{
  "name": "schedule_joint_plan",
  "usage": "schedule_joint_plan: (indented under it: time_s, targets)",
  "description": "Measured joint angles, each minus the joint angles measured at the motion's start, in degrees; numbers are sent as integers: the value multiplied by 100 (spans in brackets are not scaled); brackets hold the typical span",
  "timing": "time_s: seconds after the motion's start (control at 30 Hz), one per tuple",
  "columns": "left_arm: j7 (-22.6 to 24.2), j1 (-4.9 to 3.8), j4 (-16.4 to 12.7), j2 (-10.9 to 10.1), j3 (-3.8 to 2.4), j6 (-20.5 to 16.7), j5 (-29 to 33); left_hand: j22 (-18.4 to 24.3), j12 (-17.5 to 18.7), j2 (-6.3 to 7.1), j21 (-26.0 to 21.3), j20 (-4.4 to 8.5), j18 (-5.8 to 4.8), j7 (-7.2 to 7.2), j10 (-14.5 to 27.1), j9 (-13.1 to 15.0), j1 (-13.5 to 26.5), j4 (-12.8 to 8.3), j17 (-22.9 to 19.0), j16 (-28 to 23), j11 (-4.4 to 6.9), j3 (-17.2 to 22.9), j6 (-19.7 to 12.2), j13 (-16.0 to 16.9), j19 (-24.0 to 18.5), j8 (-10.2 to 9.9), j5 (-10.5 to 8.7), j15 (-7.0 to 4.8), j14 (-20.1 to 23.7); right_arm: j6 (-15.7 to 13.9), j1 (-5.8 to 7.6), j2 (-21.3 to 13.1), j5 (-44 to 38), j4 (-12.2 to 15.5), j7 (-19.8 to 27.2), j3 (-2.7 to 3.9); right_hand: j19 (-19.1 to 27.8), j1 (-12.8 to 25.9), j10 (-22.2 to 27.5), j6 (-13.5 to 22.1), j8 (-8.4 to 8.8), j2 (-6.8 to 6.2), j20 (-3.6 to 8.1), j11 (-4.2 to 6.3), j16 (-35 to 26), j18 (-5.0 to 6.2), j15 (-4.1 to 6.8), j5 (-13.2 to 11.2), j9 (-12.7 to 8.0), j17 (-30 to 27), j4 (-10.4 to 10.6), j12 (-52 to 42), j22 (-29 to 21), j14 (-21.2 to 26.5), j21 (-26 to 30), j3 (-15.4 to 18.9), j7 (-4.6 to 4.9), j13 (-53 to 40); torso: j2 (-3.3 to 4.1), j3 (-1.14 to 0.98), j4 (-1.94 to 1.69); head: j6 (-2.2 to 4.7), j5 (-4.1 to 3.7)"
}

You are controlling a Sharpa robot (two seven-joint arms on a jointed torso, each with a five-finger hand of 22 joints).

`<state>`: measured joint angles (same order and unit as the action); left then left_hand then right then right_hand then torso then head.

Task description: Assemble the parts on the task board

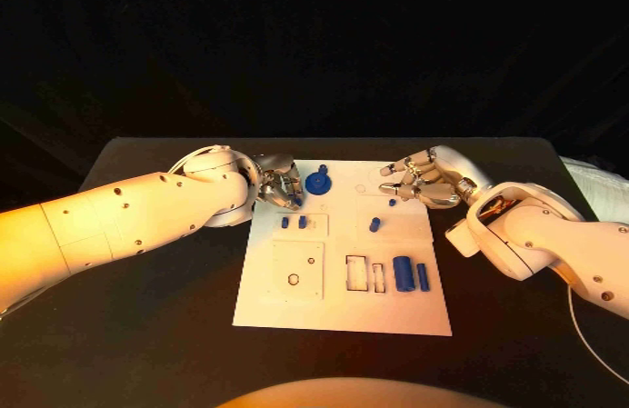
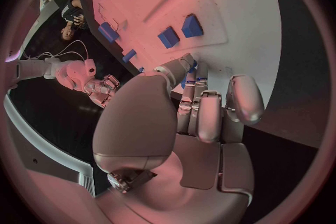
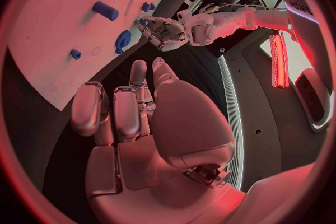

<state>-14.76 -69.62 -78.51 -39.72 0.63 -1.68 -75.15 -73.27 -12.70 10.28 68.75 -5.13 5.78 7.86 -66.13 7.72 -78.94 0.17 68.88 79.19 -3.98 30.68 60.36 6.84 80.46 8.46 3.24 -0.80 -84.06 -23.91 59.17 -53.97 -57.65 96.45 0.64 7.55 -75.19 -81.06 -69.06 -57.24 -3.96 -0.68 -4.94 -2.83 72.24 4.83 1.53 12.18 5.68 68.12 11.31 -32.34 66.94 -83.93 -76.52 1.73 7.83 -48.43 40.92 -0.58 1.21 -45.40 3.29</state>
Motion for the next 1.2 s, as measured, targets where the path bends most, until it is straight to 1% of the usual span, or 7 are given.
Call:
schedule_joint_plan:
  time_s: [0.5,0.67,0.77,0.87,1.07,1.13,1.2]
  targets:
    - [-12,0,15,4,4,37,22,17,55,37,-31,-21,1,9,0,-25,36,0,-34,-25,0,0,-51,-8,-21,-53,0,0,0,12,0,0,0,0,-3,0,0,0,0,0,0,0,0,0,0,0,0,0,-1,0,0,0,-11,0,24,0,0,6,-3,-1,3,16,-4]
    - [-20,0,15,-9,5,37,28,17,127,73,-31,-21,0,70,-15,-93,71,-15,-49,-25,-30,-15,-260,-28,-21,-226,0,44,-3,12,0,-1,0,-4,-8,0,37,0,11,0,0,0,-11,-12,-38,0,0,0,-1,-35,9,0,-54,0,49,9,0,12,-3,2,0,21,-9]
    - [-34,1,12,-35,5,34,33,36,190,103,-76,-42,1,121,30,-155,101,-24,-78,-25,-93,-43,-496,-45,-42,-366,0,72,9,11,0,-3,0,-9,-20,0,210,0,128,67,0,0,-24,-44,-198,0,-2,0,-2,-184,33,101,-253,-3,204,33,50,74,-2,3,-1,33,-12]
    - [-48,0,6,-76,5,28,44,62,261,114,-121,-62,1,140,67,-187,113,-16,-115,-25,-127,-80,-617,-67,-62,-396,1,72,9,5,0,-8,0,-19,-32,0,449,-43,299,123,0,43,-46,-69,-531,135,-71,0,-2,-517,64,296,-592,54,449,64,80,257,-2,6,-4,55,-16]
    - [-66,-2,-42,-206,3,0,99,213,422,151,-377,-154,1,183,364,-212,101,-4,-330,-143,-178,-177,-716,-134,-155,-408,1,165,60,-3,0,-22,-7,-103,-69,0,554,-216,411,141,-24,60,-61,-82,-944,136,-91,23,20,-881,126,901,-878,136,686,127,79,1009,-2,10,-8,58,-17]
    - [-60,-2,-86,-285,-18,-38,162,346,427,151,-565,-166,0,183,433,-212,101,15,-509,-252,-206,-224,-717,-150,-251,-385,1,194,136,-4,0,-28,-37,-159,-95,0,554,-378,411,75,-45,65,-61,-82,-967,136,-91,24,42,-895,102,1087,-874,136,708,102,60,1250,-2,12,-7,56,-14]
    - [-31,-2,-117,-367,-71,-92,293,440,427,151,-708,-185,1,183,441,-212,101,19,-637,-330,-214,-229,-717,-150,-314,-340,1,205,190,-4,0,-34,-86,-210,-117,0,536,-531,411,-13,-85,80,-48,-82,-953,136,-88,24,56,-859,30,1214,-813,133,682,30,58,1410,-3,13,-1,54,-7]
